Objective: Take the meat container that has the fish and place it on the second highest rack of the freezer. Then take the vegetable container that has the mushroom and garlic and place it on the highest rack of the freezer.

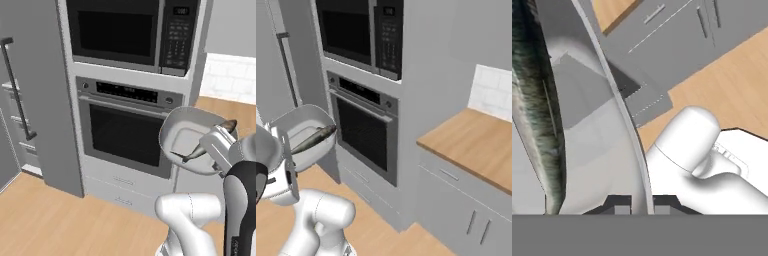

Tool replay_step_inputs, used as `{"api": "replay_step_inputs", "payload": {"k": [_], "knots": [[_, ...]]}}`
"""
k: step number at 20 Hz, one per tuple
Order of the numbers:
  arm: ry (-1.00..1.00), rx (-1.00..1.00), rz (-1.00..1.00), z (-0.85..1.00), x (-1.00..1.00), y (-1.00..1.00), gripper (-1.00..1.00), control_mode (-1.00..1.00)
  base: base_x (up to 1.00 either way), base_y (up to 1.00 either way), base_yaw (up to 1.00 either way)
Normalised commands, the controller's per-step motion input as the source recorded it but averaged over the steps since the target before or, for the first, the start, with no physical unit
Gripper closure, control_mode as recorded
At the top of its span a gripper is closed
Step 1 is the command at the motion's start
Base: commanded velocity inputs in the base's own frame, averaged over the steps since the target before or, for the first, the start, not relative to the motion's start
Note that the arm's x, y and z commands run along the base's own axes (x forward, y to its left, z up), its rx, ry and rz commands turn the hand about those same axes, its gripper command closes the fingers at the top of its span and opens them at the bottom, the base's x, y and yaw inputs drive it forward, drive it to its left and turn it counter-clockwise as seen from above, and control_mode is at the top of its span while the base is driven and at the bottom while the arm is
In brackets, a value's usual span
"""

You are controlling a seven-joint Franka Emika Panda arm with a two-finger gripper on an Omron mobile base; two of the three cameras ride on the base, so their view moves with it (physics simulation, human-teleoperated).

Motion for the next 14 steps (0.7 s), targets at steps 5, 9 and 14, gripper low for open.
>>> {"api": "replay_step_inputs", "payload": {"k": [5, 9, 14], "knots": [[0.00, 0.00, 0.00, 0.00, 0.00, 0.00, 1.00, 1.00, 0.55, 1.00, 0.33], [0.00, 0.00, 0.00, 0.00, 0.00, 0.00, 1.00, 1.00, 0.66, 1.00, 0.20], [0.00, 0.00, 0.00, 0.00, 0.00, 0.00, 1.00, 1.00, 0.67, 1.00, 0.02]]}}
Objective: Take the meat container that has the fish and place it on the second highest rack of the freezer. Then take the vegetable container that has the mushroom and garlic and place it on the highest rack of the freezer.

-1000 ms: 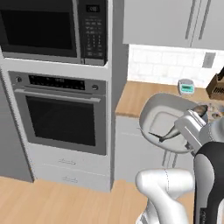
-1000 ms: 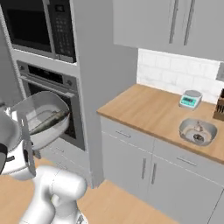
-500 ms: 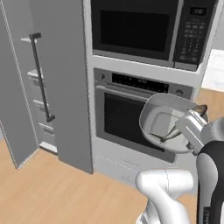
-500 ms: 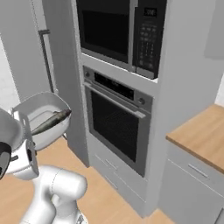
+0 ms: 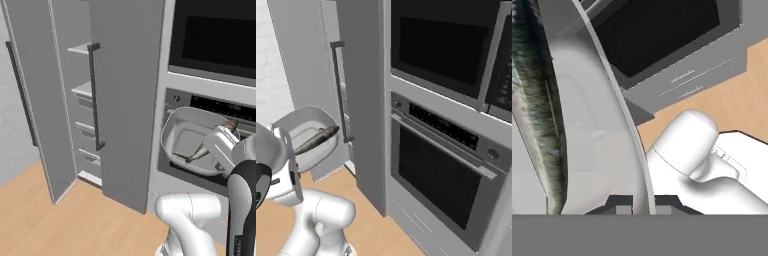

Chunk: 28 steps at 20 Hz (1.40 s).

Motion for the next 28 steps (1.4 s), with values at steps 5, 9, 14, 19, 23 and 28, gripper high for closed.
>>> {"api": "replay_step_inputs", "payload": {"k": [5, 9, 14, 19, 23, 28], "knots": [[0.00, 0.00, 0.00, 0.00, 0.00, 0.00, 1.00, 1.00, 0.67, 1.00, 0.00], [0.00, 0.00, 0.00, 0.00, 0.00, 0.00, 1.00, 1.00, 0.72, 1.00, 0.00], [0.00, 0.00, 0.00, 0.00, 0.00, 0.00, 1.00, 1.00, 0.98, 1.00, -0.04], [0.00, 0.00, 0.00, 0.00, 0.00, 0.00, 1.00, 1.00, 0.59, 0.60, -0.11], [0.00, 0.00, 0.00, 0.00, 0.00, 0.00, 1.00, 1.00, 0.42, 0.07, -0.13], [0.00, 0.00, 0.00, 0.00, 0.00, 0.00, 1.00, 1.00, 0.37, -0.08, -0.24]]}}
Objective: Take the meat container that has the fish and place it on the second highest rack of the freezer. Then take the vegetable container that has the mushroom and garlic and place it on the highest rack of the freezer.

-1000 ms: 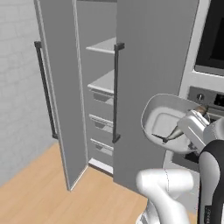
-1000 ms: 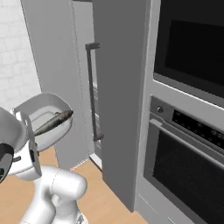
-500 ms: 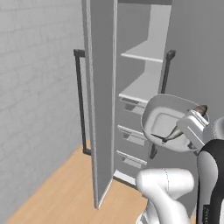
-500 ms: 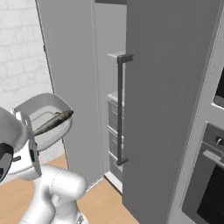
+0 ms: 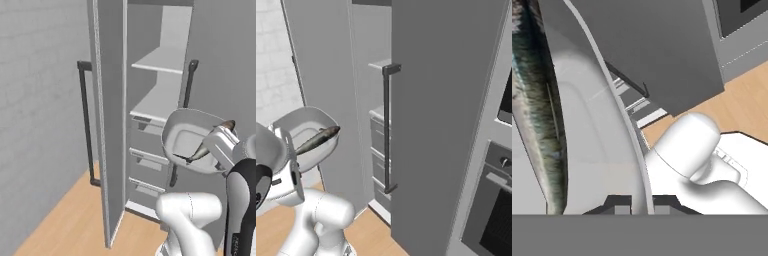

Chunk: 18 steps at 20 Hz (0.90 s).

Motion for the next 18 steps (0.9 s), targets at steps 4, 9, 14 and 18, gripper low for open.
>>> {"api": "replay_step_inputs", "payload": {"k": [4, 9, 14, 18], "knots": [[0.00, 0.00, 0.00, 0.00, 0.00, 0.00, 1.00, 1.00, 0.50, 0.09, -0.37], [0.00, 0.00, 0.00, 0.00, 0.00, 0.00, 1.00, 1.00, 0.71, 0.52, -0.34], [0.00, 0.00, 0.00, 0.00, 0.00, 0.00, 1.00, 1.00, 0.69, 0.11, -0.15], [0.00, 0.00, 0.00, 0.00, 0.00, 0.00, 1.00, 1.00, 0.34, -0.18, -0.02]]}}
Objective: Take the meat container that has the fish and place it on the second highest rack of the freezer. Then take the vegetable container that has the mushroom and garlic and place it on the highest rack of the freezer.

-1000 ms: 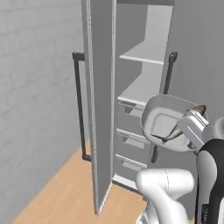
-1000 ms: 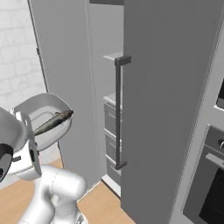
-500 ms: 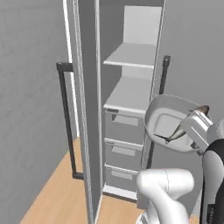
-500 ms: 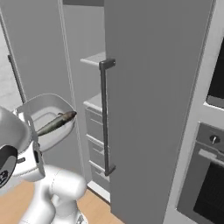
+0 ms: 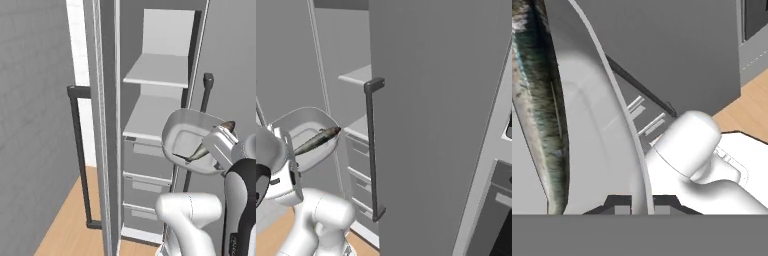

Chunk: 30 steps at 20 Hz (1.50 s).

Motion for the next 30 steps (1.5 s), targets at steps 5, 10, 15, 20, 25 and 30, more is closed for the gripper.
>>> {"api": "replay_step_inputs", "payload": {"k": [5, 10, 15, 20, 25, 30], "knots": [[0.00, 0.00, 0.00, 0.00, 0.00, 0.00, 1.00, 1.00, 0.56, 0.04, -0.06], [0.00, 0.00, 0.00, 0.00, 0.00, 0.00, 1.00, 1.00, 0.32, 0.34, -0.24], [0.00, -0.09, -0.02, -0.06, 0.09, 0.40, 1.00, -1.00, 0.00, 0.07, -0.01], [0.03, -0.01, 0.00, -0.12, 0.77, 0.02, 1.00, -1.00, 0.00, 0.00, 0.00], [0.00, -0.05, 0.03, -0.28, 0.71, -0.06, 1.00, -1.00, 0.00, 0.00, 0.00], [0.01, -0.10, 0.00, -0.42, 0.59, -0.08, 1.00, -1.00, 0.00, 0.00, 0.00]]}}
